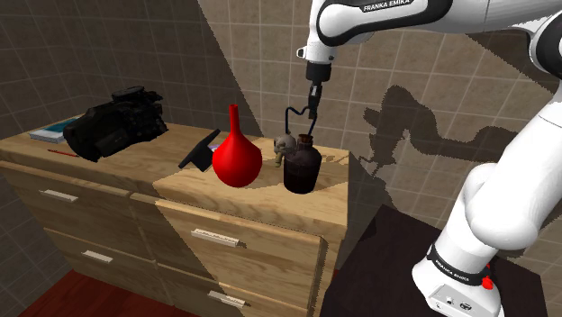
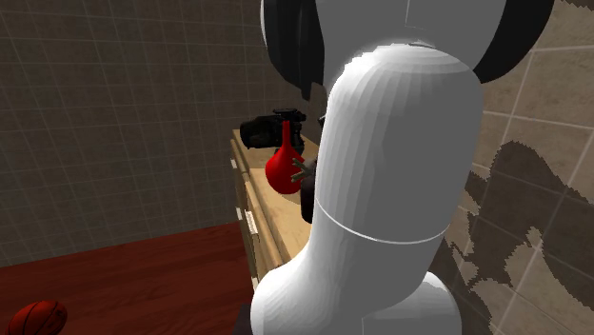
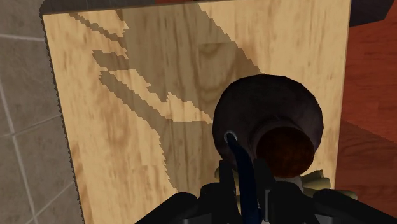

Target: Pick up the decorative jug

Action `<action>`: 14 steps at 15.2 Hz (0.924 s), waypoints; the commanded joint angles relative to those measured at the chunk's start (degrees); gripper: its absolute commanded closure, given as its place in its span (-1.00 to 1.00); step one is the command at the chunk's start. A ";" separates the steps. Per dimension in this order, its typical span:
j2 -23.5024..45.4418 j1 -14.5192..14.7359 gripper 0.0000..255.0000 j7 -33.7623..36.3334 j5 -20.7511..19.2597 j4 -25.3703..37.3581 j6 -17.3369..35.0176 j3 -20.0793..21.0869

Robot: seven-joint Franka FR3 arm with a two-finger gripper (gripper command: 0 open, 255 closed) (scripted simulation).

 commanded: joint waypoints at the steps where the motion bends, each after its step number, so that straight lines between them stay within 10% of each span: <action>1: 0.02 0.02 1.00 0.00 0.02 -0.01 0.01 0.02; 14: 1.34 0.05 1.00 -0.06 0.16 10.70 -9.39 0.00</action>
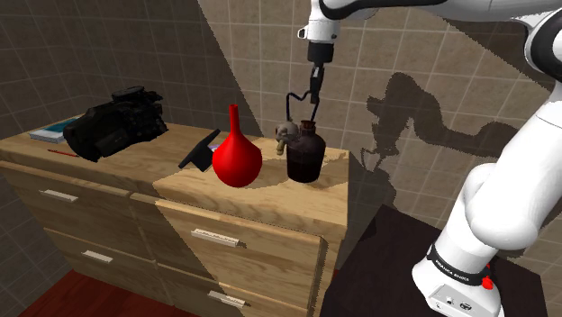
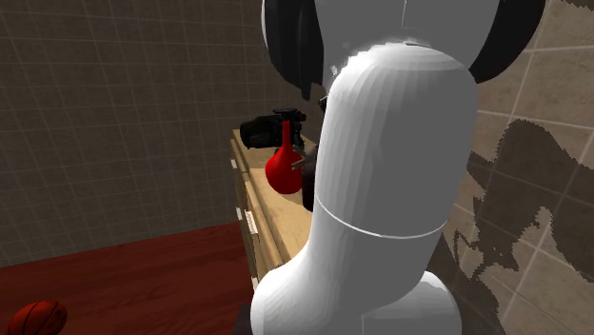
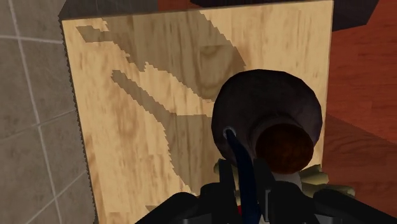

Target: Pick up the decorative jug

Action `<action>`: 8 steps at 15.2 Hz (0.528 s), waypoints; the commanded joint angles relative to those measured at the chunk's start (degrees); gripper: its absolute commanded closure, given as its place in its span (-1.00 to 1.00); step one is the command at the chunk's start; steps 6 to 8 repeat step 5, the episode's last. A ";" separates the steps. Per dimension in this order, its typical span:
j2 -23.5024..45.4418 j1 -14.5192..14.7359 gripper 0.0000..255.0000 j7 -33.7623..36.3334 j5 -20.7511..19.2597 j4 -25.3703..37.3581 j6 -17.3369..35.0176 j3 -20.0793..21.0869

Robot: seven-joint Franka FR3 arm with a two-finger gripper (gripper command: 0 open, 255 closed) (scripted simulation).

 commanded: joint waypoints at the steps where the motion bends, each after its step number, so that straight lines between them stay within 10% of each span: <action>1: 0.44 -0.02 1.00 -0.08 0.07 2.66 -2.01 -0.04; 8: 0.91 -0.01 1.00 -0.10 0.12 4.87 -3.75 -0.06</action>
